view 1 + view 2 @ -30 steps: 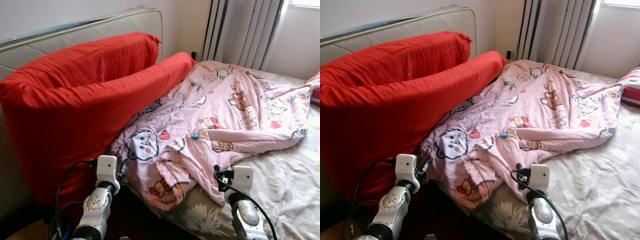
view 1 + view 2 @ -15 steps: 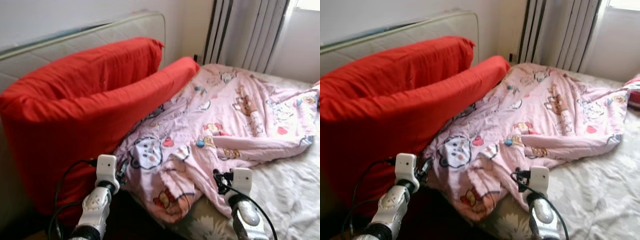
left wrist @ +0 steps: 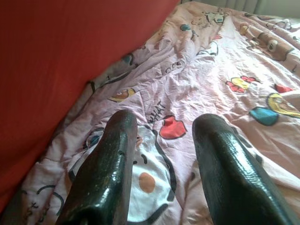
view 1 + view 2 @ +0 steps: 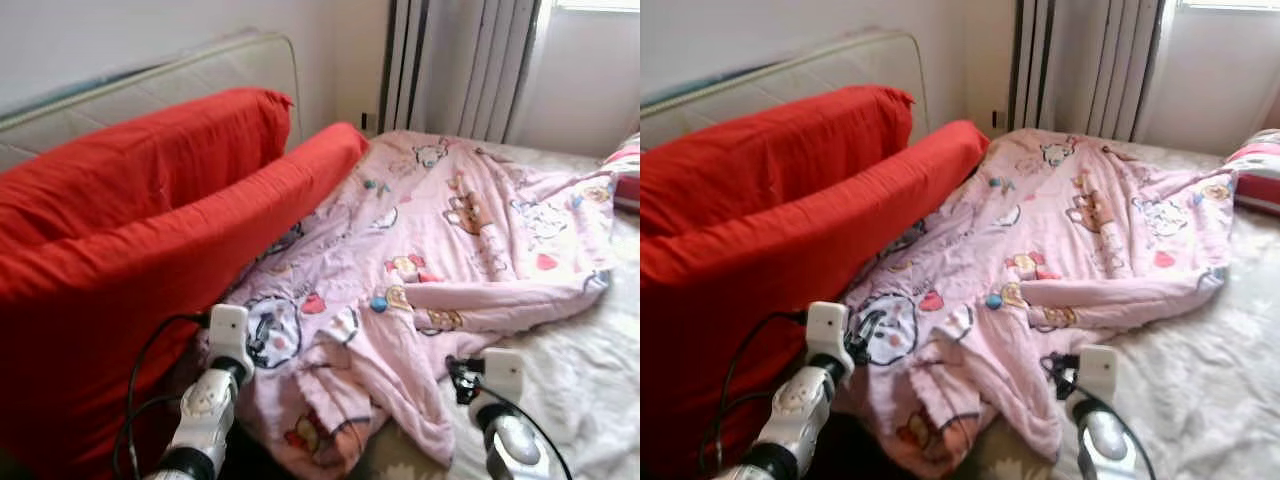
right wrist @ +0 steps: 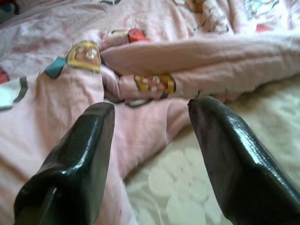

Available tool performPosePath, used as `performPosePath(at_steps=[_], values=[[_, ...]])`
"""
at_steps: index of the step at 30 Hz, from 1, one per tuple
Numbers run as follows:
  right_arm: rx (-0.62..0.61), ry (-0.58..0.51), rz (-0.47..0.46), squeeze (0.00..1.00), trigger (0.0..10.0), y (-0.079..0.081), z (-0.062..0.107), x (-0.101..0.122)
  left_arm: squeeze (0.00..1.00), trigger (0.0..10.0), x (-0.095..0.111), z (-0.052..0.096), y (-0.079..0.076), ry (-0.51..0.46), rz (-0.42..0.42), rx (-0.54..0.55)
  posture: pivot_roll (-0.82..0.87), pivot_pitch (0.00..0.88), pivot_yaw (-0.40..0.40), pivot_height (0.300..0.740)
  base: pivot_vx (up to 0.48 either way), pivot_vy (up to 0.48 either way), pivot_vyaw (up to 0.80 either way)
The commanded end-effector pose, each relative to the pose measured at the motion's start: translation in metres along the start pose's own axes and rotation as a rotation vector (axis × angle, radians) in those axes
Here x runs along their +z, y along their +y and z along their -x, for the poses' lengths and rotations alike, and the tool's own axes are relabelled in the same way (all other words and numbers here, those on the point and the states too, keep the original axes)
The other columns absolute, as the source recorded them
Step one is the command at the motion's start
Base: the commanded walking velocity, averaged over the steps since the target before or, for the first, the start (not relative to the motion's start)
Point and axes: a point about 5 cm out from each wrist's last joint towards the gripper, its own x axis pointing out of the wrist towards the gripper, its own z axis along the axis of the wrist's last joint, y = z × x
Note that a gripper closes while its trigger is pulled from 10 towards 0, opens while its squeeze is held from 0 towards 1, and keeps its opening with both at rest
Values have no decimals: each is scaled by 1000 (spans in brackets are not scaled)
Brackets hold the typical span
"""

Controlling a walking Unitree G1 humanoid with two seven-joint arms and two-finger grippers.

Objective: Clean up the room

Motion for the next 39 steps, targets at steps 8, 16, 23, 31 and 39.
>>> performPosePath(at_steps=[8,16,23,31,39], values=[[69,89,29,0,10000,17,-2,-9,0,10000,1,1,12,4,3,29,-51,102,24,631,0,0,0],[158,194,83,1000,10000,26,0,-19,0,10000,14,-8,11,-20,0,-4,-61,165,38,631,0,0,0],[175,255,103,1000,10000,24,3,-26,0,10000,20,-12,9,-29,-4,-23,-53,191,45,631,0,0,0],[141,273,124,1000,10000,18,4,-29,0,10000,16,-8,6,-26,-2,-42,-48,220,52,631,0,0,0],[116,267,123,0,10000,21,9,-36,0,10000,13,-2,9,-25,-5,-46,-26,252,50,631,0,0,0]])
